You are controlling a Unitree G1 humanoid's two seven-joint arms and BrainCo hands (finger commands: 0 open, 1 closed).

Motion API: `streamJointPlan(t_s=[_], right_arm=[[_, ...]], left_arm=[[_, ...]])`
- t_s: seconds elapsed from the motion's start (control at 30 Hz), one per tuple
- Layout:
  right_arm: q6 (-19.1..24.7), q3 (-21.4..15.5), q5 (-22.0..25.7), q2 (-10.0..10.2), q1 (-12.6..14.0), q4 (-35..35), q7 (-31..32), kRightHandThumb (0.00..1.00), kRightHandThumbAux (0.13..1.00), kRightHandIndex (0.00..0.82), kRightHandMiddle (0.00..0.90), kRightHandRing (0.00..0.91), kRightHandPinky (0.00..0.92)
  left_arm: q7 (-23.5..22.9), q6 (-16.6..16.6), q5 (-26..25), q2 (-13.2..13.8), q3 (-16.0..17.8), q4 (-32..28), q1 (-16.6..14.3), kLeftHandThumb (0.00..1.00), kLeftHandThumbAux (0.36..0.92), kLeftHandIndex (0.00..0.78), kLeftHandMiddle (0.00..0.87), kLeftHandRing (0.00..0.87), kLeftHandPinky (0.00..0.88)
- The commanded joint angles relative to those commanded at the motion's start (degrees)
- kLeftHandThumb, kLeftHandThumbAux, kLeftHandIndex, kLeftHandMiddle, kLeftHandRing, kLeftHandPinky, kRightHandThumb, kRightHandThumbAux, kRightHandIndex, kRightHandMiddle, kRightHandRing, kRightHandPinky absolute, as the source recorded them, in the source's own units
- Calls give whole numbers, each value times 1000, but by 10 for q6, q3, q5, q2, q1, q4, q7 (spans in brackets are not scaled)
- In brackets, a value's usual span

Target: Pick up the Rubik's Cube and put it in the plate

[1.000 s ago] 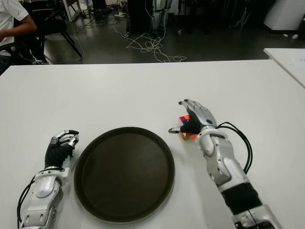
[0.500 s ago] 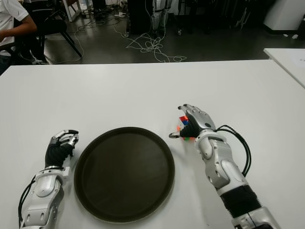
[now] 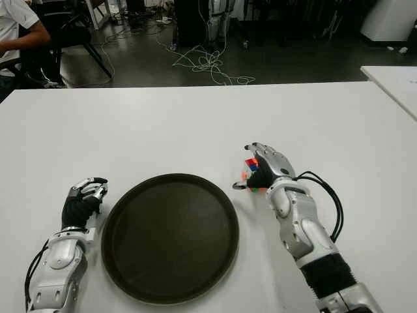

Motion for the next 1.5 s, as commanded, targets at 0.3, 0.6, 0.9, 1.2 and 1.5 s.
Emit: streamJointPlan(t_s=[0.3, 0.6, 0.9, 1.2, 1.5], right_arm=[[-1, -1, -1, -2, 0, -3, 0, 0, 694, 0, 0, 0, 0], [-1, -4, 1, -2, -1, -2, -3, 0, 685, 0, 0, 0, 0], [-7, -11, 7, -3, -2, 0, -8, 0, 684, 0, 0, 0, 0], [-23, -18, 16, -1, -17, 28, -23, 0, 653, 0, 0, 0, 0], [-27, -19, 18, -4, -26, 40, -27, 0, 656, 0, 0, 0, 0]], left_arm=[[2, -6, 6, 1, 0, 5, -1, 708, 706, 443, 802, 812, 799], [-1, -19, 5, 1, 1, 13, -2, 709, 705, 444, 805, 817, 807], [-8, -21, -3, 0, 4, 14, -1, 708, 705, 444, 811, 819, 811], [-5, -11, -5, -1, 5, 9, -2, 709, 705, 444, 809, 819, 810], [-6, -14, -6, 0, 5, 15, -4, 710, 705, 444, 808, 815, 804]])
